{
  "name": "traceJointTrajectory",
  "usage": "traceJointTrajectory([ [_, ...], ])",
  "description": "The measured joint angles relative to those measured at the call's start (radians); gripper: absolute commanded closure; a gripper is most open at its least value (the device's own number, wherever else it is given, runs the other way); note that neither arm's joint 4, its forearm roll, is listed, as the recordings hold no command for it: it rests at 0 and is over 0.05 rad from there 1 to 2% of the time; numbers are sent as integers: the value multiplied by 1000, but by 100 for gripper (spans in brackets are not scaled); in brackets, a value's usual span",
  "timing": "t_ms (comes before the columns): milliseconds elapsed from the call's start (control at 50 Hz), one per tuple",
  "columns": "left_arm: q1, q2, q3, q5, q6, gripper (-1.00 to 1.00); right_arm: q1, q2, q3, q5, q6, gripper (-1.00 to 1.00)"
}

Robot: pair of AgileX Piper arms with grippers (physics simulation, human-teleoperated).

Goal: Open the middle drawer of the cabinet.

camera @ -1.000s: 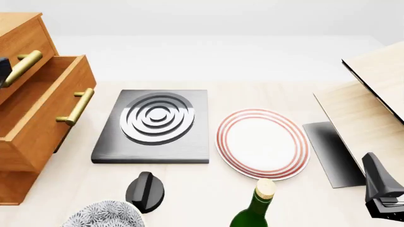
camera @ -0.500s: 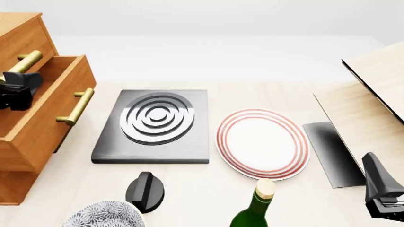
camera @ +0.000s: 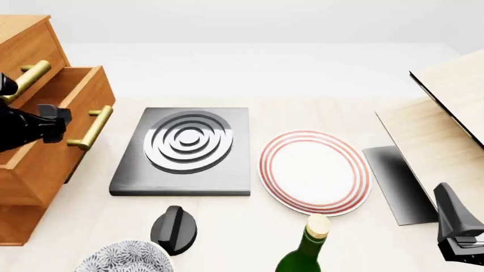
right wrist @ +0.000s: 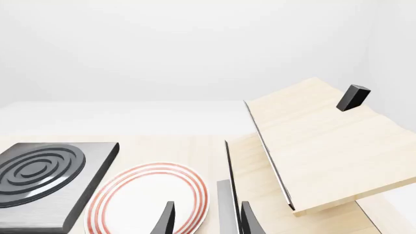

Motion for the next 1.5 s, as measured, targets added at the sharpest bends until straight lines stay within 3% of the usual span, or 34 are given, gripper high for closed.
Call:
traceJointTrajectory([
  [380,-1,120,46,-103,-17,-100,0,0,0,0,0,-100],
  [820,-75,129,72,-130,-52,-100,0,0,0,0,0,-100],
  [1140,-197,126,70,-132,-78,-100,0,0,0,0,0,-100],
  [1360,-322,191,35,-179,-89,-100,0,0,0,0,0,-100],
  [1500,-418,232,6,-185,-137,-100,0,0,0,0,0,-100],
])
